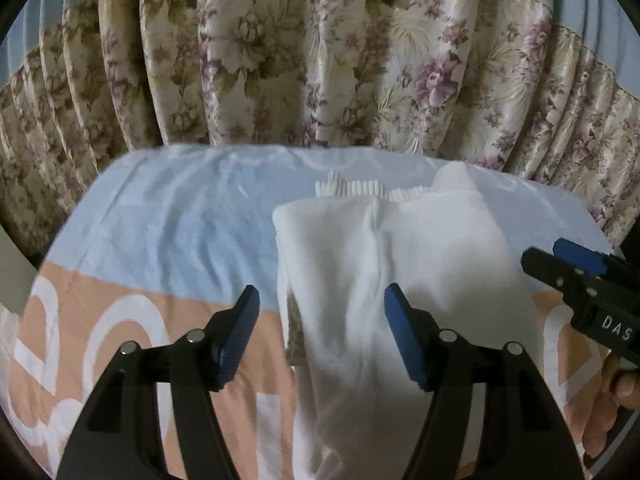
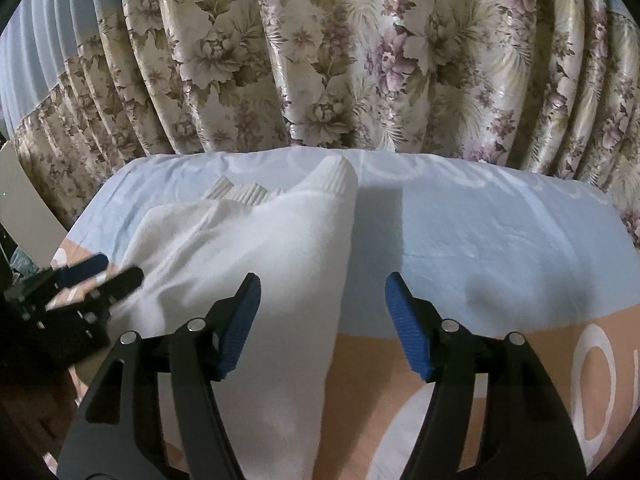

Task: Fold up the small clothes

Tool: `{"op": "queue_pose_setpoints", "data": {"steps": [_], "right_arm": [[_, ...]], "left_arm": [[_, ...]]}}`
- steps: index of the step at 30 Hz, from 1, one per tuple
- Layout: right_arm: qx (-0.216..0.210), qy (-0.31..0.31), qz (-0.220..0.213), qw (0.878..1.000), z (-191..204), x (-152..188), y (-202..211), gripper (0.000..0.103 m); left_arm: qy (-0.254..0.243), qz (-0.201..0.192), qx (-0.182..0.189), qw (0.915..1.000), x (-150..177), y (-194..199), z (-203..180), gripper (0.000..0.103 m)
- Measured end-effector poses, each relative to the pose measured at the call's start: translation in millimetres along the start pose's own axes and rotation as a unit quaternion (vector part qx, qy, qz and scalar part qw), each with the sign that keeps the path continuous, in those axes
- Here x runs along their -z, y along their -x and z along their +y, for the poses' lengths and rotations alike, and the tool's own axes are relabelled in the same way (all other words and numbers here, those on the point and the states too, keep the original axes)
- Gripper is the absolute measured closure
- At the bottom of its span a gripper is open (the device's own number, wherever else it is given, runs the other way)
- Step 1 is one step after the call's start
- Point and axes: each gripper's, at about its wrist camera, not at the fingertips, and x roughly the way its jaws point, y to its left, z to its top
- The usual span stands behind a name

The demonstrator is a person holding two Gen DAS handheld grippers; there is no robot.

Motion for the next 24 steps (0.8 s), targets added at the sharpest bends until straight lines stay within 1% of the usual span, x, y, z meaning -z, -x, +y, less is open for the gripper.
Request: {"op": "queue_pose_setpoints", "data": {"steps": [2, 5, 6, 8, 9, 10, 12, 15, 19, 22, 23, 24], "right_arm": [[-0.008, -0.008, 0.002, 1.000, 0, -2, -4, 0.036], [-0.016, -0.021, 0.012, 1.000, -1, -3, -14, 0.035], [-0.018, -0.023, 0.017, 0.999, -1, -2, -18, 0.035], [-0.018, -0.029, 0.029, 0.999, -2, 0, -28, 0.035], [-0.018, -0.032, 0.035, 0.999, -3, 2, -31, 0.035], [-0.019, -0.036, 0.044, 0.998, -4, 4, -36, 0.035], [-0.021, -0.040, 0.052, 0.998, -6, 8, -40, 0.033], [-0.025, -0.047, 0.062, 0.997, -9, 14, -46, 0.032], [-0.036, -0.057, 0.066, 0.996, -10, 21, -52, 0.031], [-0.044, -0.063, 0.070, 0.995, -11, 21, -55, 0.031], [-0.046, -0.064, 0.072, 0.994, -10, 21, -55, 0.034], [-0.050, -0.064, 0.073, 0.994, -9, 20, -56, 0.042]], "left_arm": [[0.010, 0.009, 0.007, 0.9999, 1, -5, 1, 0.036], [0.005, 0.011, 0.014, 0.9998, 0, -8, 0, 0.034], [0.000, 0.016, 0.010, 0.9998, 0, -12, -1, 0.034], [-0.005, 0.035, 0.002, 0.9994, 3, -20, 0, 0.032], [0.000, 0.046, 0.006, 0.9989, 6, -25, 3, 0.032], [0.005, 0.046, 0.010, 0.9989, 8, -26, 5, 0.030], [0.013, 0.048, 0.016, 0.9987, 12, -27, 9, 0.030], [0.024, 0.045, 0.025, 0.9984, 18, -29, 11, 0.029], [0.043, 0.042, 0.031, 0.9977, 20, -30, 12, 0.029], [0.041, 0.034, 0.040, 0.9978, 21, -29, 8, 0.039], [0.034, 0.027, 0.033, 0.9985, 22, -27, 4, 0.042], [0.028, 0.022, 0.028, 0.9990, 22, -26, 1, 0.044]]}}
